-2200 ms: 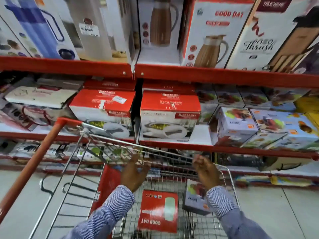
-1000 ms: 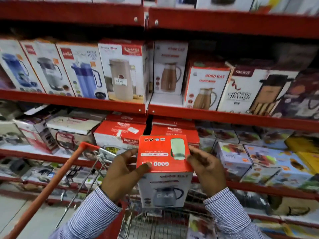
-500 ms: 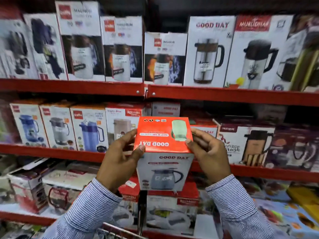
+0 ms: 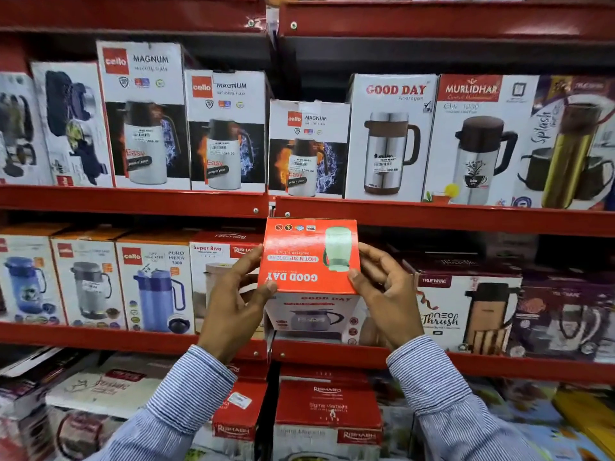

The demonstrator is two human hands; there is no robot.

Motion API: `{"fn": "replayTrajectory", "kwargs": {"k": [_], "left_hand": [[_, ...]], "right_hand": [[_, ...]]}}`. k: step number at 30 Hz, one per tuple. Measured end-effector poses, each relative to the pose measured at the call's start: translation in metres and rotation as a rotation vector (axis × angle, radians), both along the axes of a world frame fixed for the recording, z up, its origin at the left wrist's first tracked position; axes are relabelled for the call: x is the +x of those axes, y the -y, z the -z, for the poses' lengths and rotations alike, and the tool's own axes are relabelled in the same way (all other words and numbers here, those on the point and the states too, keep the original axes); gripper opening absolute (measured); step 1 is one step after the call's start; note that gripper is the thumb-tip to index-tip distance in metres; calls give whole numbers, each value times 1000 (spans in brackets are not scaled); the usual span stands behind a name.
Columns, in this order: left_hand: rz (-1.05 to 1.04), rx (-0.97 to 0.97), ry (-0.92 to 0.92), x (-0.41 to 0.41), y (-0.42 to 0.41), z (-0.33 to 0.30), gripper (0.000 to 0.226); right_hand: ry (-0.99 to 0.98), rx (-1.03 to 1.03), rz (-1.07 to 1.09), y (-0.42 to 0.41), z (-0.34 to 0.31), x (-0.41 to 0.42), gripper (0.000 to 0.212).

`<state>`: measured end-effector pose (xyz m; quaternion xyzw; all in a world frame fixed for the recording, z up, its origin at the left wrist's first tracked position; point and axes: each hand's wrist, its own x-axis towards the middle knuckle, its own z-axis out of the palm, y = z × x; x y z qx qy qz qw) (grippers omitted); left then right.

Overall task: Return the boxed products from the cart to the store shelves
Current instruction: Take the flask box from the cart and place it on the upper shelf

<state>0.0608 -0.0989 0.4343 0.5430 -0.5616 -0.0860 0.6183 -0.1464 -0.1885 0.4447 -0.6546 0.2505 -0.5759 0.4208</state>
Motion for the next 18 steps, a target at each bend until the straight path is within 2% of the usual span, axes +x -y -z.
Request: {"fn": "replayTrajectory", "kwargs": {"k": [6, 13, 18], "left_hand": [[-12, 45, -1, 10, 31, 10, 62], [-63, 84, 1, 21, 72, 6, 51], [-112, 72, 52, 19, 88, 3, 48]], "right_hand": [[-55, 32, -21, 26, 10, 10, 44], [-231, 6, -68, 59, 11, 17, 65], [-225, 34, -19, 81, 6, 25, 61]]}}
